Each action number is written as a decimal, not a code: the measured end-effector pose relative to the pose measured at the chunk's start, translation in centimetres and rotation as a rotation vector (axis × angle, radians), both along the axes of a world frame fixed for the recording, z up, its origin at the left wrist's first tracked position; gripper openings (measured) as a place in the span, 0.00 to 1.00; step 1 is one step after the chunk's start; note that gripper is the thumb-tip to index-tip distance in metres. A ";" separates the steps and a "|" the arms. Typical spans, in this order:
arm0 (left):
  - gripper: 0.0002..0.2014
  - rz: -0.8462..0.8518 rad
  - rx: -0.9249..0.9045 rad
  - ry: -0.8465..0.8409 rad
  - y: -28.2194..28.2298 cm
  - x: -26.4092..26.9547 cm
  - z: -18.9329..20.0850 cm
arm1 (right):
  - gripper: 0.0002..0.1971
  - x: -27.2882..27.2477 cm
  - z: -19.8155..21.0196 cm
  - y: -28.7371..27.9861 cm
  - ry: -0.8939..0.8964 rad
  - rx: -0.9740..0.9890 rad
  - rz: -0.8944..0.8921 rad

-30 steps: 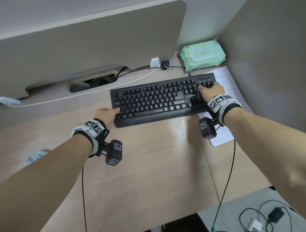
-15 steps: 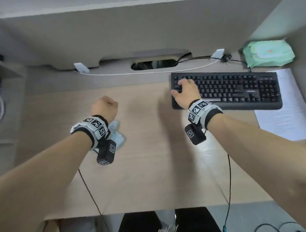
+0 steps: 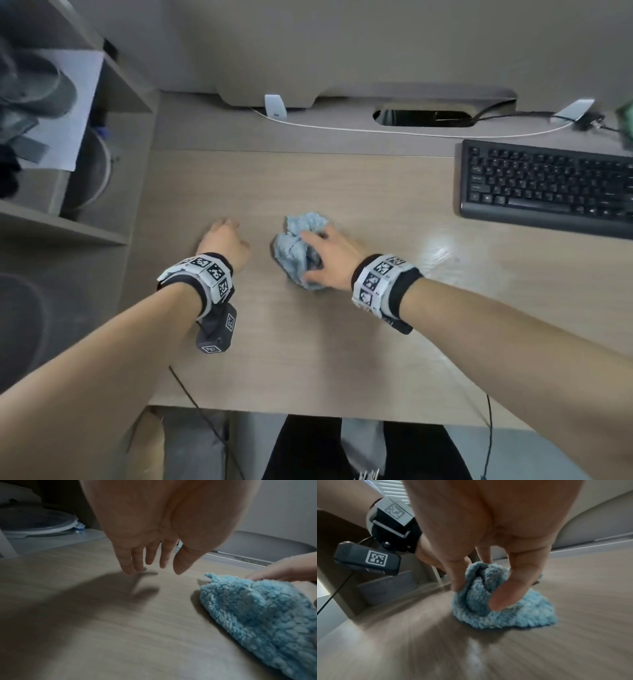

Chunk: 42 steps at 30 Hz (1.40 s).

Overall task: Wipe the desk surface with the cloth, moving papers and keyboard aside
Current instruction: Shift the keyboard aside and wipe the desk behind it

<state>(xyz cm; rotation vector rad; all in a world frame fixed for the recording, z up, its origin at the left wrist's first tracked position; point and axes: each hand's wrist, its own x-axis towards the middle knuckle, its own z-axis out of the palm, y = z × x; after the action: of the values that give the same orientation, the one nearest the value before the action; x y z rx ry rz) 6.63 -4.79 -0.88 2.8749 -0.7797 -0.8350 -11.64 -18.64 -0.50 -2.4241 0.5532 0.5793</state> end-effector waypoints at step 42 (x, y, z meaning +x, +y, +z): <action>0.16 0.050 -0.025 0.133 -4.8 4.6 0.3 | 0.26 0.8 -2.1 -19.3 0.197 -0.553 -0.239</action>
<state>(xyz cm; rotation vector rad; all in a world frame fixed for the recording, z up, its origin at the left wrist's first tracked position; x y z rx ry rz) 11.28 -9.57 -0.59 2.7700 -0.6965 -0.9907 -10.86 -37.94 -2.63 -2.7586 1.2021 0.6268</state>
